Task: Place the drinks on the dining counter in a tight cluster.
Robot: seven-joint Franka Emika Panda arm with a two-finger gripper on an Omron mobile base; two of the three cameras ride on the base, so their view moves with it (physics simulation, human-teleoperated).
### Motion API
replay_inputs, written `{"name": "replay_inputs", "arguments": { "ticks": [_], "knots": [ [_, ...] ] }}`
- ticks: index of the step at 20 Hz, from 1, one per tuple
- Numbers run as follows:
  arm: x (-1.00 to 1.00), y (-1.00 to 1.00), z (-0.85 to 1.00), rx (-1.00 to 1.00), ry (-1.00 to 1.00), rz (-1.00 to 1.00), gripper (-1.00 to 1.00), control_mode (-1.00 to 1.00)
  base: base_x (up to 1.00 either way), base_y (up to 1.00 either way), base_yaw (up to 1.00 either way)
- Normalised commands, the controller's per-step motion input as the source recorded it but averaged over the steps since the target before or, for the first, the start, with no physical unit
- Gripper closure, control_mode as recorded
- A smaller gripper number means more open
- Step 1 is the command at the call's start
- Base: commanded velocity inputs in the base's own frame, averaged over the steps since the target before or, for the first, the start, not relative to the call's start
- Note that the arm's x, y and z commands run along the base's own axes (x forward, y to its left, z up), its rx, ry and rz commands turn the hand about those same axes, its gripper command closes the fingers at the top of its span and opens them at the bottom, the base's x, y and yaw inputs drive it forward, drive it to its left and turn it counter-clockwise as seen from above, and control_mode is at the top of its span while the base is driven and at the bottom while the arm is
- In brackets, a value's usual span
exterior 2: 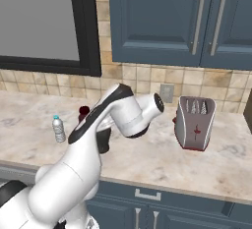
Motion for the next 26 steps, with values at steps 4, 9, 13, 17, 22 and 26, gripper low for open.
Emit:
{"name": "replay_inputs", "arguments": {
  "ticks": [4, 9, 13, 17, 22, 26],
  "knots": [
    [-0.09, 0.00, 0.28, 0.00, -0.20, 0.00, 1.00, -1.00, 0.00, 0.00, 0.00],
    [0.00, 0.00, 0.13, 0.00, -0.19, 0.00, 1.00, -1.00, 0.00, 0.00, 0.00],
    [-0.05, 0.00, 0.26, -0.02, -0.10, 0.00, 1.00, -1.00, 0.00, 0.00, 0.00],
    [-0.01, 0.01, 0.33, -0.05, -0.01, 0.00, 1.00, -1.00, 0.00, 0.00, 0.00],
    [0.00, 0.00, 0.21, -0.04, 0.00, 0.00, 1.00, -1.00, 0.00, 0.00, 0.00],
    [0.00, 0.00, 0.18, -0.03, 0.00, 0.00, 1.00, -1.00, 0.00, 0.00, 0.00]
  ]
}}
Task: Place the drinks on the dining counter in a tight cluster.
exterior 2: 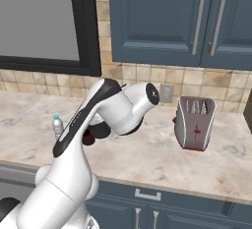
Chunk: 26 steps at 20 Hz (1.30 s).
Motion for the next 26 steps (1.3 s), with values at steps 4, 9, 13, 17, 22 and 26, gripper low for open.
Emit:
{"name": "replay_inputs", "arguments": {
  "ticks": [4, 9, 13, 17, 22, 26],
  "knots": [
    [-0.01, 0.00, 0.02, 0.00, 0.00, 0.00, 1.00, 1.00, -0.17, 0.01, 0.00],
    [0.00, 0.00, 0.00, 0.00, 0.00, 0.00, 1.00, 1.00, -0.55, 0.09, 0.00],
    [0.00, 0.00, 0.00, 0.00, 0.00, 0.00, 1.00, 1.00, -0.52, 0.41, 0.00],
    [0.00, 0.00, 0.00, 0.00, 0.00, 0.00, 1.00, 1.00, -0.72, 0.91, 0.11],
    [0.00, 0.00, 0.00, 0.00, 0.00, 0.00, 1.00, 1.00, -0.35, 0.84, 0.63],
    [0.00, 0.00, 0.00, 0.00, 0.00, 0.00, 1.00, 1.00, 0.00, 0.38, 1.00]
  ]
}}
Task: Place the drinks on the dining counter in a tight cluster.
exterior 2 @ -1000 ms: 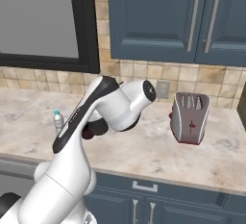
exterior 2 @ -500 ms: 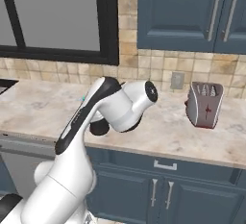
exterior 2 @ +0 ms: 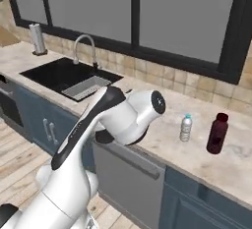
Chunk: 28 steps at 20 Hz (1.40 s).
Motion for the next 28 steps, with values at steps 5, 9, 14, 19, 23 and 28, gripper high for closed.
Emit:
{"name": "replay_inputs", "arguments": {
  "ticks": [5, 9, 14, 19, 23, 28],
  "knots": [
    [0.00, 0.00, 0.00, 0.00, 0.00, 0.00, 1.00, 1.00, 0.00, 0.36, 1.00],
    [0.00, 0.00, 0.00, 0.00, 0.00, 0.00, 1.00, 1.00, 0.00, 0.36, 1.00],
    [0.00, 0.00, 0.00, 0.00, 0.00, 0.00, 1.00, 1.00, 0.00, 0.49, 1.00],
    [0.00, 0.00, 0.00, 0.00, 0.00, 0.00, 1.00, 1.00, 0.00, 0.39, 1.00],
    [0.00, 0.00, 0.00, 0.00, 0.00, 0.00, 1.00, 1.00, 0.20, 0.64, 0.87],
    [0.00, 0.00, 0.00, 0.00, 0.00, 0.00, 1.00, 1.00, 0.81, 0.53, 0.57]
  ]
}}
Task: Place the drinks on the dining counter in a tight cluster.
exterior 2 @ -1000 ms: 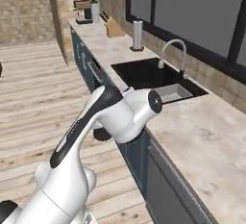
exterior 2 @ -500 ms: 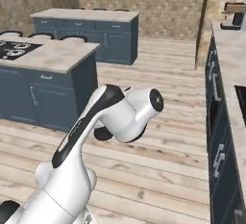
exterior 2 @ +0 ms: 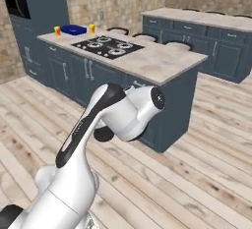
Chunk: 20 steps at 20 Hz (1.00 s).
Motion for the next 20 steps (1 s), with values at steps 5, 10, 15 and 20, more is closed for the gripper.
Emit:
{"name": "replay_inputs", "arguments": {
  "ticks": [5, 10, 15, 20],
  "knots": [
    [0.00, 0.00, 0.00, 0.00, 0.00, 0.00, 1.00, 1.00, 0.96, 0.37, 0.02],
    [0.00, 0.00, 0.00, 0.00, 0.00, 0.00, 1.00, 1.00, 1.00, 0.33, -0.07],
    [0.00, 0.00, 0.00, 0.00, 0.00, 0.00, 1.00, 1.00, 0.70, -0.28, 0.17],
    [0.00, 0.00, 0.00, 0.00, 0.00, 0.00, 1.00, 1.00, 0.69, -0.87, 0.29]
  ]
}}
